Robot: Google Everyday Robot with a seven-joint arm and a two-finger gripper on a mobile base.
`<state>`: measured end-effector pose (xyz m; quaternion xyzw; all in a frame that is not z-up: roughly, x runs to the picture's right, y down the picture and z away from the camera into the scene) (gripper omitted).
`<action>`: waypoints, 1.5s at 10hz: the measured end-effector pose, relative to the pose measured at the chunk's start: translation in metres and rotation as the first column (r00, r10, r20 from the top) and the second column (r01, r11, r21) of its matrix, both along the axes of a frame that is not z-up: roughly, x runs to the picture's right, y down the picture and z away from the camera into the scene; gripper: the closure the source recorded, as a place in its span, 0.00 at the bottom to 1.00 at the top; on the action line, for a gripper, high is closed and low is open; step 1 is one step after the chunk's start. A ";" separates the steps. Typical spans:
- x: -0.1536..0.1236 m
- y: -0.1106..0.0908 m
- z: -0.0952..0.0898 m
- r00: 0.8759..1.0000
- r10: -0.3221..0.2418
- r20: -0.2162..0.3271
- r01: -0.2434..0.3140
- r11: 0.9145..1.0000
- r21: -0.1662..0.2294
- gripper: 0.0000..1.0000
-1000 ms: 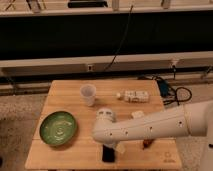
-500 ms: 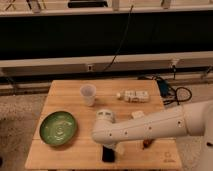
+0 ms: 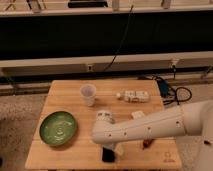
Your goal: Place the eraser in the ceramic cup
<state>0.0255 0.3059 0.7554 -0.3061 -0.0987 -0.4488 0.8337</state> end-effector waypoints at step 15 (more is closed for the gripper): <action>-0.008 0.010 0.007 0.999 -0.010 0.030 0.010 1.000 -0.014 0.22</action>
